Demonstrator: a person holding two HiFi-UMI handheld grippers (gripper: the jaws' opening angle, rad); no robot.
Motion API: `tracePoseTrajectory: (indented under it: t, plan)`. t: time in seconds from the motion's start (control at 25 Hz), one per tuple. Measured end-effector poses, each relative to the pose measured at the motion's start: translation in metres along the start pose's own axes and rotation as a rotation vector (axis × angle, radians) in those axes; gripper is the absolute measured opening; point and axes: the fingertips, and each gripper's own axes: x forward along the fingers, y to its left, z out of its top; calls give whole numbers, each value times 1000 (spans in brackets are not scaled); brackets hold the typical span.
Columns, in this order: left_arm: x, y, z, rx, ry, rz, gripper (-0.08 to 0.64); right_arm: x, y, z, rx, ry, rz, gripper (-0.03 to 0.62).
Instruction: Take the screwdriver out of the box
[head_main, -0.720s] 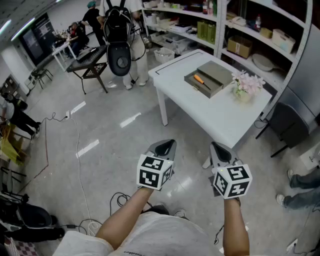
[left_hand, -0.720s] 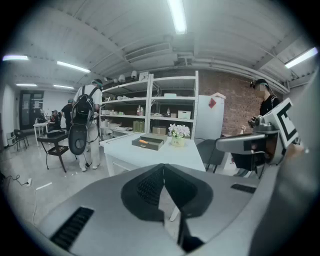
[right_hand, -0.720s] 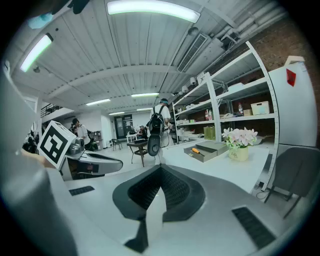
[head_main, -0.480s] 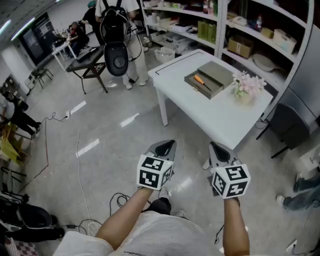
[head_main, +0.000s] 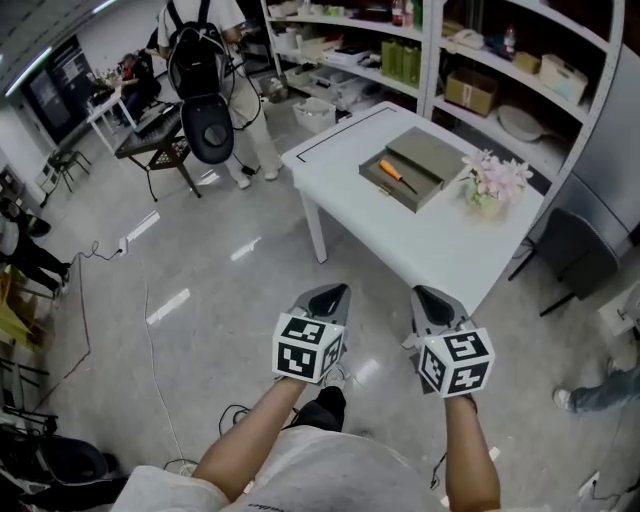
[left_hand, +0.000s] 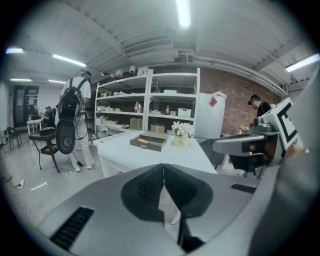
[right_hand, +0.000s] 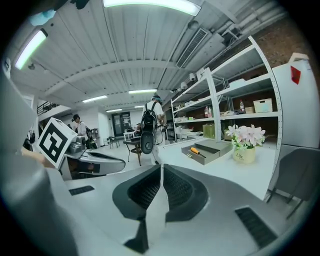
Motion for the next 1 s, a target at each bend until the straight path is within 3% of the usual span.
tracePoseTrajectory:
  t: [0.56, 1.0]
  plan:
    - [78, 83, 54, 8, 4, -88, 6, 108, -31, 45, 5, 30, -77, 46]
    - [122, 138, 71, 2, 17, -131, 6, 172, -46, 68, 15, 44, -120, 61]
